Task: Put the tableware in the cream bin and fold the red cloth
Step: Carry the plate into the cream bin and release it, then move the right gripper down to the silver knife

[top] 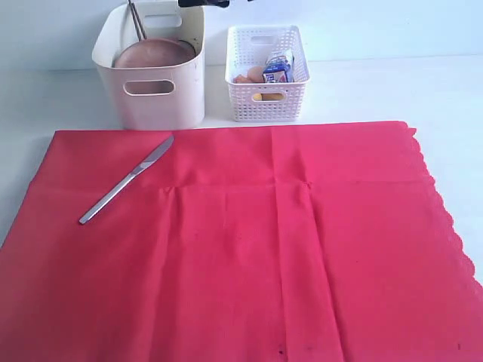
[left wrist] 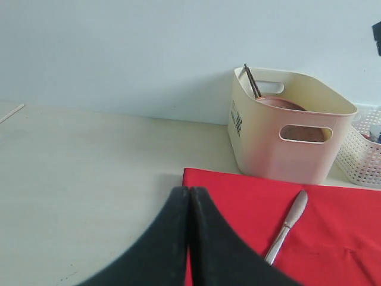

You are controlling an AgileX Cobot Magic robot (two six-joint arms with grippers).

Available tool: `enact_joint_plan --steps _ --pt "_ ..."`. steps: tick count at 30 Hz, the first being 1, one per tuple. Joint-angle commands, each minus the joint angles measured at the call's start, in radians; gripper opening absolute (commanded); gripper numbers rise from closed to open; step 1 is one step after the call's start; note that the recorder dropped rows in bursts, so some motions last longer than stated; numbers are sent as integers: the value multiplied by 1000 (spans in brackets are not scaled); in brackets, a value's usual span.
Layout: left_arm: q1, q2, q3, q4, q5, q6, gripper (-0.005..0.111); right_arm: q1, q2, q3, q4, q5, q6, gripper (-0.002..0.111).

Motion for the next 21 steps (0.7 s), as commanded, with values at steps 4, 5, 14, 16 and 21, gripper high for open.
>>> enact_joint_plan --steps 4,5,14,16,21 --pt "1 -7 0 -8 1 0 3 15 -64 -8 -64 239 -231 45" --pt "1 -7 0 -8 1 0 3 18 -64 -8 -61 269 -265 45" --pt "1 -7 0 -8 1 0 3 136 -18 -8 -90 428 -658 45" --pt "1 -7 0 -8 1 0 3 180 8 -8 -169 382 -663 45" --pt "1 -7 0 -8 1 0 3 238 94 -8 -277 312 -668 45"
